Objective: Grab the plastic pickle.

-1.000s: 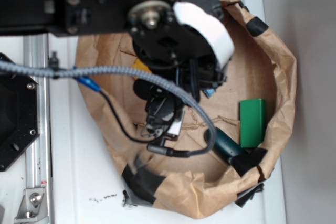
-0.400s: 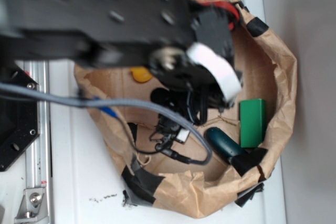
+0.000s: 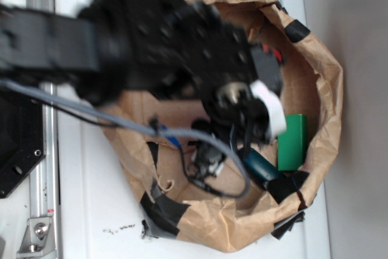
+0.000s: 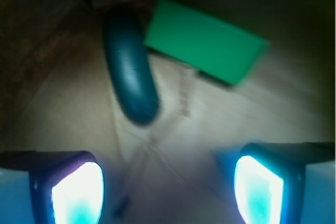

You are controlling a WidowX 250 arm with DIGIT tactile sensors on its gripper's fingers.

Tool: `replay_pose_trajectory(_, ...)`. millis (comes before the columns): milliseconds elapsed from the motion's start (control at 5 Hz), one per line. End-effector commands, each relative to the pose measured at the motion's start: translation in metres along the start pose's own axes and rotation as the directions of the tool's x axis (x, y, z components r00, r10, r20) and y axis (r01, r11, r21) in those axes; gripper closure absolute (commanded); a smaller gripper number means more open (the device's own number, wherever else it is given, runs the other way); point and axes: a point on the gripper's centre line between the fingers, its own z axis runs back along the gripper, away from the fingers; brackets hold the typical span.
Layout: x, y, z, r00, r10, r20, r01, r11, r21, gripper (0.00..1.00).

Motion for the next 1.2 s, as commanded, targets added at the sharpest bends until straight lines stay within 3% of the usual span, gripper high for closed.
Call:
replay_pose_trajectory(0,0.054,-0.035,-0.023,0.985,-0.170,0.008,0.170,0.984,0.047,0.00)
replay_pose_trajectory(200,0.068,-0.033,-0.024,0.984,-0.178,0.023,0.176,0.981,0.078,0.00)
replay_pose_trajectory(400,0.070,-0.034,-0.032,0.986,-0.166,-0.006,0.166,0.982,0.089,1.00)
replay_pose_trajectory(600,0.064,-0.034,-0.021,0.988,-0.152,0.016,0.149,0.982,0.115,1.00)
replay_pose_trajectory(800,0.050,-0.030,0.020,0.998,-0.064,-0.014,0.066,0.979,0.193,1.00)
replay_pose_trajectory(1000,0.028,-0.023,0.072,0.999,0.018,0.035,-0.025,0.976,0.218,1.00)
